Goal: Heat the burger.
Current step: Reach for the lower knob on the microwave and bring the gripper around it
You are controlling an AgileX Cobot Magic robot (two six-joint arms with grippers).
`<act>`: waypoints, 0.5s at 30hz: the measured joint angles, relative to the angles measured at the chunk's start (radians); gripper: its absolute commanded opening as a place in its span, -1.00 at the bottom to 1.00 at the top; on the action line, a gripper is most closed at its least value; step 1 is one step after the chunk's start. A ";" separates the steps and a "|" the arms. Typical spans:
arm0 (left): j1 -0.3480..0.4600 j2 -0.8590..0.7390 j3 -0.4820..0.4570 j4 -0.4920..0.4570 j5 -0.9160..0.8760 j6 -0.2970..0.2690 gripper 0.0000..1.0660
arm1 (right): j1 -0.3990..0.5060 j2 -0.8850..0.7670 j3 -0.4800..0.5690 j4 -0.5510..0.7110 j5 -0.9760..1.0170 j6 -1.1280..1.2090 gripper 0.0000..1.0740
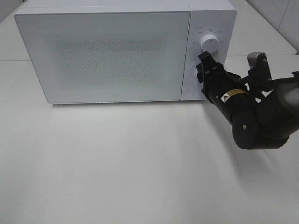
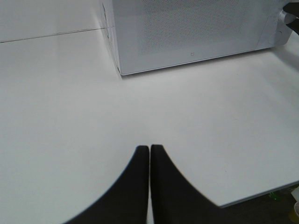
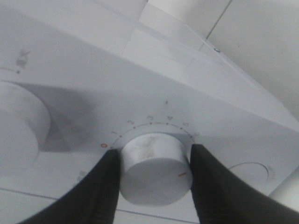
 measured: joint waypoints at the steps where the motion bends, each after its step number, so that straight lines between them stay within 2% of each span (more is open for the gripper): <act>1: 0.000 0.000 0.000 0.000 0.000 0.000 -1.00 | 0.000 0.000 0.000 0.000 -0.001 0.039 -1.00; 7: 0.000 0.000 0.000 0.000 0.000 0.000 -1.00 | 0.000 0.000 0.000 0.000 -0.001 0.222 -1.00; 15: 0.000 0.000 0.000 0.000 0.000 0.000 -1.00 | 0.000 0.000 0.001 0.000 -0.001 0.244 -0.96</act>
